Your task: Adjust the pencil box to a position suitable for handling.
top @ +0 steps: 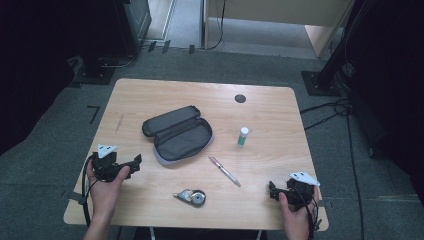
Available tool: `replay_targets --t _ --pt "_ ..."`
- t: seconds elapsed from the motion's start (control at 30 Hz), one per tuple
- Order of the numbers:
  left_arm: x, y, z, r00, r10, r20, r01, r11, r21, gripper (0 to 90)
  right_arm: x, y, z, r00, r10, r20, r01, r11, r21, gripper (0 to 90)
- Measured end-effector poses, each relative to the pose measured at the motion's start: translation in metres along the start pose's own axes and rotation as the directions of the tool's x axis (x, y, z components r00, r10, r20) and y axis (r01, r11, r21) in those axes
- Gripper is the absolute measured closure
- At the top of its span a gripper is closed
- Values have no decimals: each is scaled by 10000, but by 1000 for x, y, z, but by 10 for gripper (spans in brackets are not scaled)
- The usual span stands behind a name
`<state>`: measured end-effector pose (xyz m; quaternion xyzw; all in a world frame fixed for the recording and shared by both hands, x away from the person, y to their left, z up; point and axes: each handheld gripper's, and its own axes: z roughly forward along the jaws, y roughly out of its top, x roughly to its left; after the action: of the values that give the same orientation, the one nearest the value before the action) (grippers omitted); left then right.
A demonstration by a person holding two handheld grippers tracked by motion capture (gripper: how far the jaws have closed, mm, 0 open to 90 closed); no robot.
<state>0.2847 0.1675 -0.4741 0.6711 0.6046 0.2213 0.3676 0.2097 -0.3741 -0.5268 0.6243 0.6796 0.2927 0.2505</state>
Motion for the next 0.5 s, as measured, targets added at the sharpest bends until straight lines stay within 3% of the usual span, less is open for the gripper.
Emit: replay_targets --t 0.13,0.27,0.5 --pt "-8 0 5 9996 173 218 -175 9998 69 0 0 0 0 10000 1 -1 -1 10000 1 0" --pt "-12 5 8 9985 -10 542 10 10000 2 0 0 0 0 10000 0 1 0 10000 0 0" --pt "-21 17 17 9956 8 938 -21 9999 132 0 0 0 0 10000 -6 4 6 10000 1 0"
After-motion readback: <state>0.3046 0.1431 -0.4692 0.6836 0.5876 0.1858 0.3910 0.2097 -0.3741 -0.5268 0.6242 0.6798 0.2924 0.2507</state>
